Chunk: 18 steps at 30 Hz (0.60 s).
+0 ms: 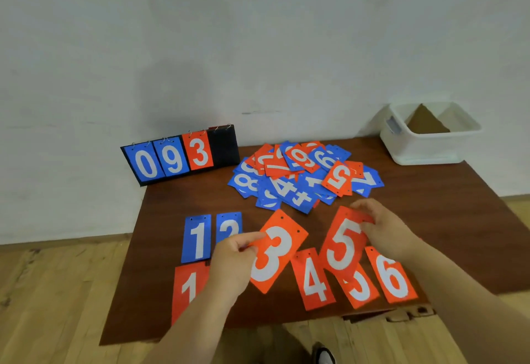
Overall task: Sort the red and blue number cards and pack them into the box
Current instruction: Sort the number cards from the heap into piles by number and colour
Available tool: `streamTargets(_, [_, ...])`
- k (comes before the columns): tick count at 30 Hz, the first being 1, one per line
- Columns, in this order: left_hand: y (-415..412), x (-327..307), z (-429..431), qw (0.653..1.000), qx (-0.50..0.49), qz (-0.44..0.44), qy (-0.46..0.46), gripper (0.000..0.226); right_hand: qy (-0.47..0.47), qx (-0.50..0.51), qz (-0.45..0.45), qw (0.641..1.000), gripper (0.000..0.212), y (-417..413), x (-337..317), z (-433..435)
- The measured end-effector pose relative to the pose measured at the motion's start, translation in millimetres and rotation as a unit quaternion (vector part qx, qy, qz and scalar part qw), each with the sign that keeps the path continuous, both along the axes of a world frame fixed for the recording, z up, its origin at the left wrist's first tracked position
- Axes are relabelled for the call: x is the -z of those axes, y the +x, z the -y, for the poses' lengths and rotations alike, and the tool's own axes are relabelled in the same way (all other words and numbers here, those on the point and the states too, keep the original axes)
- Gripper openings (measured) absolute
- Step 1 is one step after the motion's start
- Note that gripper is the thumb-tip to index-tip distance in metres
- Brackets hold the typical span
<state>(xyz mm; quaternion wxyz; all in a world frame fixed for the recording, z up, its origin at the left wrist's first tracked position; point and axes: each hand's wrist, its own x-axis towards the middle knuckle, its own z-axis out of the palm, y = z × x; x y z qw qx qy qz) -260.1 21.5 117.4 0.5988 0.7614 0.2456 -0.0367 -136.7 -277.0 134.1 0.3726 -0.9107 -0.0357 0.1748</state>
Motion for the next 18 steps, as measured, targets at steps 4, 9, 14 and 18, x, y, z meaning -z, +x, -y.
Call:
streamTargets(4, [14, 8, 32, 1.000, -0.002, -0.008, 0.007, 0.036, -0.092, -0.095, -0.048, 0.990, 0.046, 7, 31, 37])
streamTargets(9, [22, 23, 65, 0.999, -0.019, -0.039, 0.021, 0.035, -0.101, -0.184, -0.066, 0.976, 0.044, 17, 70, 55])
streamTargets(14, [19, 41, 88, 0.995, -0.070, -0.063, 0.034, 0.037, -0.096, -0.249, -0.079, 0.961, 0.038, 33, 101, 54])
streamTargets(18, [11, 57, 98, 0.987, -0.133, -0.085, 0.040, 0.031, -0.140, -0.293, -0.090, 0.941, 0.053, 45, 115, 51])
